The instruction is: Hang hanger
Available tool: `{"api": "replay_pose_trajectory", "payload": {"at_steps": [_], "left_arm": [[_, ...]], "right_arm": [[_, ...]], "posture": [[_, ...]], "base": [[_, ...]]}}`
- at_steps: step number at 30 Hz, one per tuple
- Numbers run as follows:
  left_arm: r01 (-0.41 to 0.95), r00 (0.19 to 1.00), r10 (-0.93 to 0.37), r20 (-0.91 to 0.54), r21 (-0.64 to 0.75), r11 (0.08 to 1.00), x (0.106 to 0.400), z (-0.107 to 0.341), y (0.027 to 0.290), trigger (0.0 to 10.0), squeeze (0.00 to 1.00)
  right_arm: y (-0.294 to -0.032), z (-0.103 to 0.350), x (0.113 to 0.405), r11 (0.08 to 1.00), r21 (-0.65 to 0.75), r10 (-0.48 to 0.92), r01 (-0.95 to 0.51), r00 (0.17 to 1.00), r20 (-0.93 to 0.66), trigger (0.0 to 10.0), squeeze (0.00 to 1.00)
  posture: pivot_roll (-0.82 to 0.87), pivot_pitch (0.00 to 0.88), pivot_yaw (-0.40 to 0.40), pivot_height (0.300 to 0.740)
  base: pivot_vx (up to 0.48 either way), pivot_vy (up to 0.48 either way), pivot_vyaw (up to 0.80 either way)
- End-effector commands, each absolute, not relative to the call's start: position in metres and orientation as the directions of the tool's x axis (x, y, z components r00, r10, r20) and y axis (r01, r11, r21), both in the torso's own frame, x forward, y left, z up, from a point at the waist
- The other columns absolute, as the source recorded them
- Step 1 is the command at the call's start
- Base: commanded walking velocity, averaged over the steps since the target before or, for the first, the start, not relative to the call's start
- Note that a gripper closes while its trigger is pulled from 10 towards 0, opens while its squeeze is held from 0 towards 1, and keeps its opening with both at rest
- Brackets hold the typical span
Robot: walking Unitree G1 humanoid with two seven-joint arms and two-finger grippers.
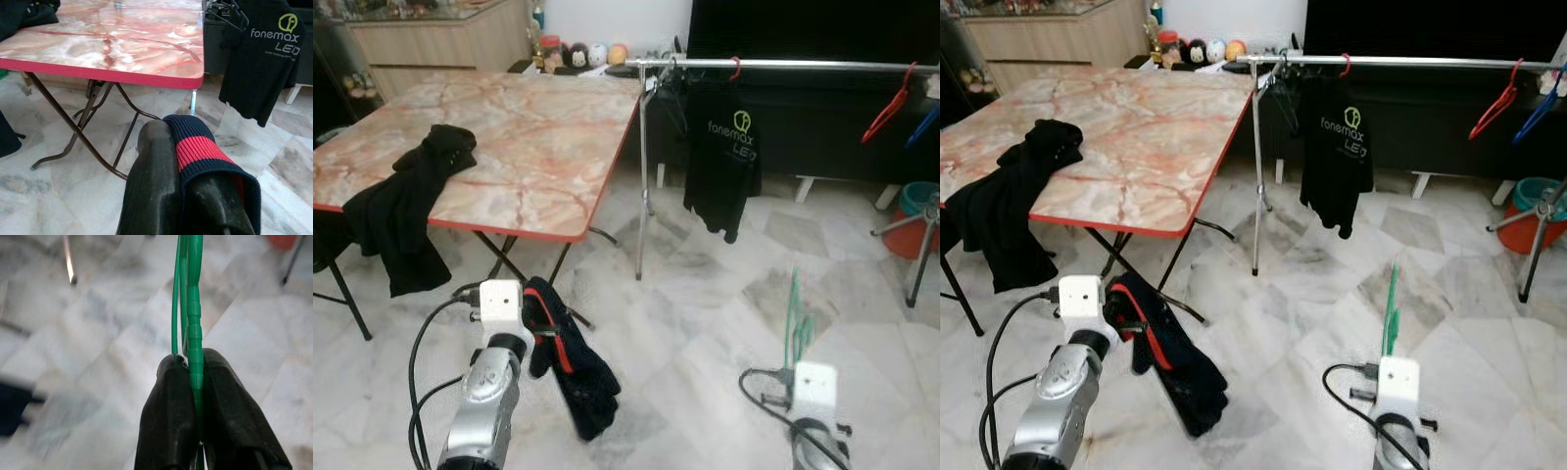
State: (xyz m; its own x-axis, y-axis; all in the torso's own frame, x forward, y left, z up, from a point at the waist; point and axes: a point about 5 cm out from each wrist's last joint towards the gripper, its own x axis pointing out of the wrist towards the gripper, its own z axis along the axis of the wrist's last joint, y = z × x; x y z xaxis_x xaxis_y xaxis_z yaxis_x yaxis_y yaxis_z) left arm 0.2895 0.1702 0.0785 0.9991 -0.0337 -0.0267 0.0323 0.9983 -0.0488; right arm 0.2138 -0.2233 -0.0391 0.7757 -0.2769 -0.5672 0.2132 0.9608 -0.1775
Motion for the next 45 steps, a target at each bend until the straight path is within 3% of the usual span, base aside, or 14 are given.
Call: {"api": "replay_pose_trajectory", "payload": {"at_steps": [1,7,11,14,19,26,39,45], "left_arm": [[0.027,1.0,-0.028,-0.013,-0.034,0.999,0.292,0.082,0.172,10.0,0.0],[0.028,0.999,-0.028,-0.017,-0.034,0.999,0.292,0.081,0.173,10.0,0.0],[0.031,0.999,-0.031,-0.018,-0.034,0.999,0.293,0.081,0.172,10.0,0.0],[0.035,0.999,-0.036,-0.018,-0.036,0.999,0.294,0.081,0.171,10.0,0.0],[0.036,0.999,-0.036,-0.016,-0.035,0.999,0.296,0.082,0.171,10.0,0.0],[0.027,1.0,-0.027,-0.016,-0.031,0.999,0.295,0.082,0.175,10.0,0.0],[0.031,0.999,-0.031,-0.015,-0.029,0.999,0.294,0.083,0.174,10.0,0.0],[0.034,0.999,-0.034,-0.013,-0.03,0.999,0.295,0.084,0.173,10.0,0.0]], "right_arm": [[-0.213,-0.044,0.217,0.975,-0.17,-0.215,0.14,0.766,-0.605,10.0,0.0],[-0.207,-0.063,0.207,0.975,-0.222,-0.185,0.031,0.671,-0.718,10.0,0.0],[-0.211,-0.071,0.197,0.975,-0.219,-0.194,0.034,0.611,-0.767,10.0,0.0],[-0.219,-0.076,0.187,0.973,-0.193,-0.229,0.124,0.576,-0.785,10.0,0.0],[-0.222,-0.086,0.166,0.976,-0.192,-0.217,0.102,0.53,-0.82,10.0,0.0],[-0.264,-0.094,0.11,0.949,-0.226,-0.302,0.222,0.419,-0.856,10.0,0.0],[-0.298,-0.082,0.11,0.919,-0.215,-0.346,0.33,0.414,-0.842,10.0,0.0],[-0.292,-0.082,0.118,0.931,-0.204,-0.327,0.304,0.437,-0.838,10.0,0.0]], "posture": [[0.0,0.0,0.036,0.74],[0.0,0.0,0.045,0.74],[0.0,0.0,0.048,0.74],[0.0,0.0,0.054,0.74],[0.01,0.0,0.053,0.74],[0.01,0.0,0.06,0.74],[0.01,0.0,0.062,0.74],[0.01,0.0,0.061,0.74]], "base": [[0.0,0.0,0.0],[0.0,0.16,0.0],[0.0,0.0,0.0],[0.0,0.24,0.0],[0.0,0.144,0.0],[0.0,0.254,0.0],[0.0,0.31,-0.3],[0.0,0.317,0.0]]}}
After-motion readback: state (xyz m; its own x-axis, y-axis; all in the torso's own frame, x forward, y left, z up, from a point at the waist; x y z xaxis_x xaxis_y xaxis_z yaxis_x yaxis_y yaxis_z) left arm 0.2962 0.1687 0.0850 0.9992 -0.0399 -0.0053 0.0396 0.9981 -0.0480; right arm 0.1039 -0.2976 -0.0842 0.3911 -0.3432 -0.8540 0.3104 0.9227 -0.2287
